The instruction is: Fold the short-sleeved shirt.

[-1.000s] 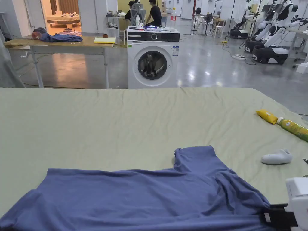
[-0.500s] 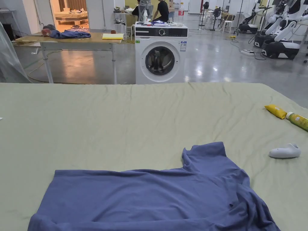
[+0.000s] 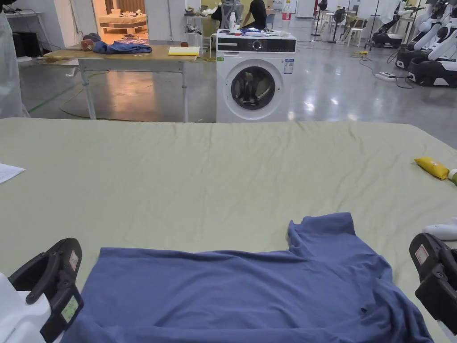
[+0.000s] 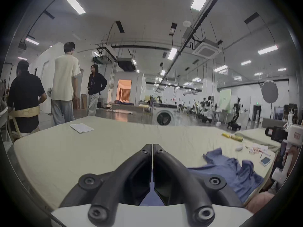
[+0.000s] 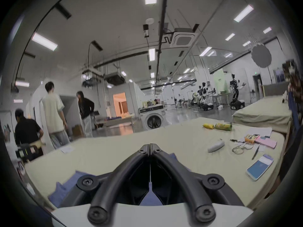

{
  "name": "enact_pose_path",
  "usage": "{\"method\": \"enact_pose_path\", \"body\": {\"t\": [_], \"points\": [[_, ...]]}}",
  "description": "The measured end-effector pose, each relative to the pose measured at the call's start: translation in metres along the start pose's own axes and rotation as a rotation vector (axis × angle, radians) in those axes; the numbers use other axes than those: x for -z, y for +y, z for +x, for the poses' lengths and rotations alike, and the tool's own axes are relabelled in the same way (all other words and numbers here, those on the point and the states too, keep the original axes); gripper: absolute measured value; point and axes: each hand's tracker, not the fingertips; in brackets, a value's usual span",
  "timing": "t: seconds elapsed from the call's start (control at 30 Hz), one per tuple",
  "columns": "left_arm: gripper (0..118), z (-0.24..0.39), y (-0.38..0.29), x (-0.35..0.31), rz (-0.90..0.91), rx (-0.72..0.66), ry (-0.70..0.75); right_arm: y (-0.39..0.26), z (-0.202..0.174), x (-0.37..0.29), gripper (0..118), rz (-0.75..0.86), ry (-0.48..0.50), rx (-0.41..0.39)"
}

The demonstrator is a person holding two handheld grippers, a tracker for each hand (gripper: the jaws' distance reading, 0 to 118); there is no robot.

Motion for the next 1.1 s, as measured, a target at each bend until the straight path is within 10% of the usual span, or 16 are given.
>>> {"method": "enact_pose_path", "body": {"t": [0.13,0.3,0.4,0.53,0.73,0.9,0.97,1.03,1.1], "points": [[0,-0.007,0.027,0.037,-0.06,0.098,-0.025,0.008,-0.009,0.016,0,-0.054,0.033,-0.132],[0,-0.06,0.036,0.178,-0.775,0.051,-0.123,0.011,-0.017,0.027,0,-0.088,0.092,-0.215],[1,-0.09,0.008,0.243,-0.908,-0.049,-0.122,0.006,-0.02,0.04,0,-0.142,0.126,-0.213],[98,-0.101,-0.042,0.296,-0.999,0.038,-0.076,-0.005,-0.018,0.055,0,-0.204,0.137,-0.177],[111,-0.103,-0.112,0.323,-1.073,0.099,-0.016,-0.017,-0.006,0.071,0,-0.277,0.102,-0.139],[99,-0.084,-0.113,0.315,-1.018,0.192,0.024,-0.021,0.004,0.078,0,-0.322,0.061,-0.113],[66,-0.078,-0.102,0.304,-0.972,0.212,0.005,-0.023,0.011,0.082,0,-0.338,0.056,-0.103],[56,-0.071,-0.09,0.286,-0.901,0.229,-0.033,-0.022,0.02,0.09,0,-0.348,0.048,-0.089],[0,-0.063,-0.082,0.275,-0.87,0.156,-0.161,-0.015,0.026,0.101,0,-0.347,0.043,-0.065]]}}
